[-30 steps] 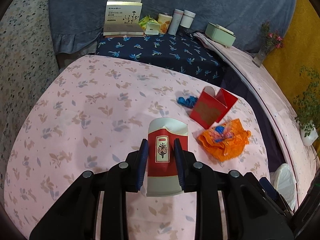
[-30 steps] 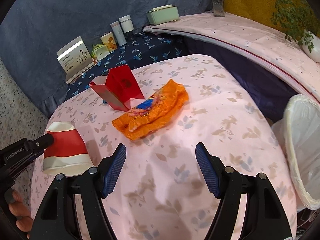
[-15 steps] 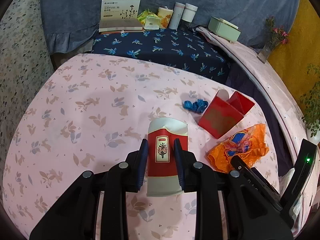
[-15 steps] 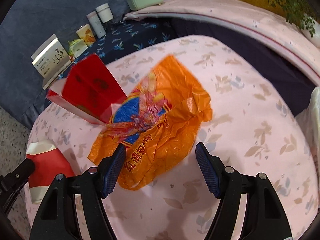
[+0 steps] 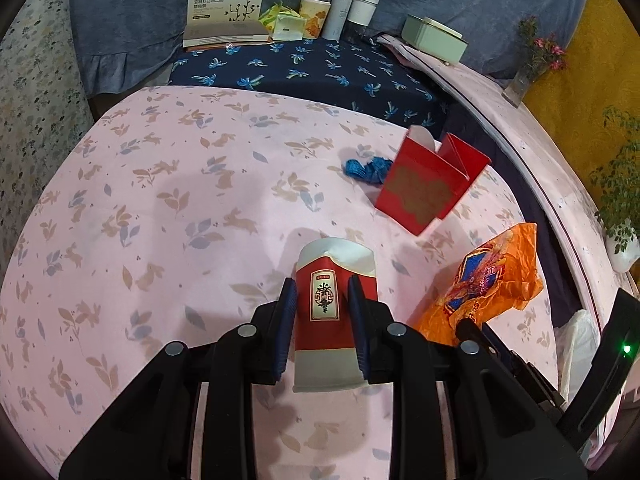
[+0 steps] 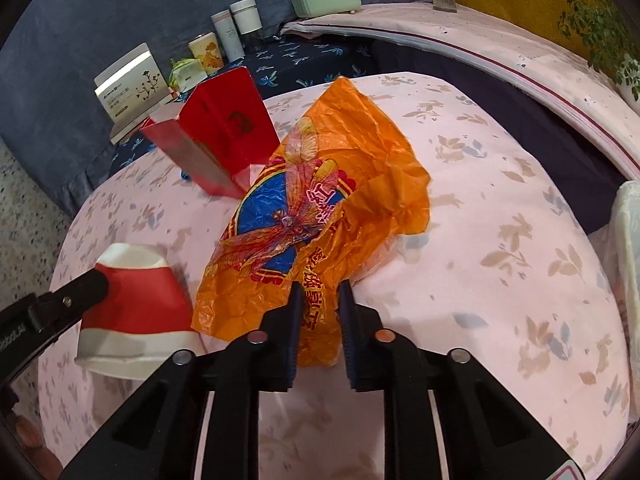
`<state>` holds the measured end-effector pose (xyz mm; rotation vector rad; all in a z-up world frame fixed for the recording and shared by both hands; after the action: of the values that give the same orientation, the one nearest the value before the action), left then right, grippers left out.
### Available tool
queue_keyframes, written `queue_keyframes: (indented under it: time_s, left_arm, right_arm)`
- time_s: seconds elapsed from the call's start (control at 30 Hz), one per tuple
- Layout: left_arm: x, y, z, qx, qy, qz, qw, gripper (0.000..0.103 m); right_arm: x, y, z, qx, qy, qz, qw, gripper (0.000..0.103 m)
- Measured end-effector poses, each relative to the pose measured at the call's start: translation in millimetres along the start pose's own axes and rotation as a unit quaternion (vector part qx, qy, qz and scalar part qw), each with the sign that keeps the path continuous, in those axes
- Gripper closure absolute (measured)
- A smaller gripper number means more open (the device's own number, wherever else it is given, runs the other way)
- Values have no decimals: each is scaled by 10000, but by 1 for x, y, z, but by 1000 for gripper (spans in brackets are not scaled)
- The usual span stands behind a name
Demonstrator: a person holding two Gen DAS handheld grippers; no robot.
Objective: Collect trash
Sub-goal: 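Carry the cup and orange bag over the white bin and open both grippers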
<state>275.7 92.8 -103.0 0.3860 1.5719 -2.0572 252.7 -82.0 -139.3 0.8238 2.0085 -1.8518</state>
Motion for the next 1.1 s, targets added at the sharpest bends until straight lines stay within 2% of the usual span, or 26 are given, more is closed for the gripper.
queue_keyframes:
  time_s: [0.43,0.77,1.1]
  left_arm:
    - [44,-29,46,322,322,-99,9989,78]
    - [73,-54,106,578,768,-63,9953,78]
    - [101,-64,177,828,1274,-96,9883,78]
  right_arm:
    - [32,-72,55,251,335,318,9986,88]
    - [53,-117,111,454,670,548,9952,88]
    - [64,-150,172,686,1067,766,9890,88]
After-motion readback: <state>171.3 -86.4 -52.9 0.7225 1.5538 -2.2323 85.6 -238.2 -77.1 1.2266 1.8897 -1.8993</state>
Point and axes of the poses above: each gripper's, at about its wrist camera, not at the fingertips, and y roughly the way its jaws point, z to its right, x to its underside, the point moved 4 cm from there along y, roughly the way its jaws point, and after that the axes turned 5 degrees about -y, right-handed, at the moved point
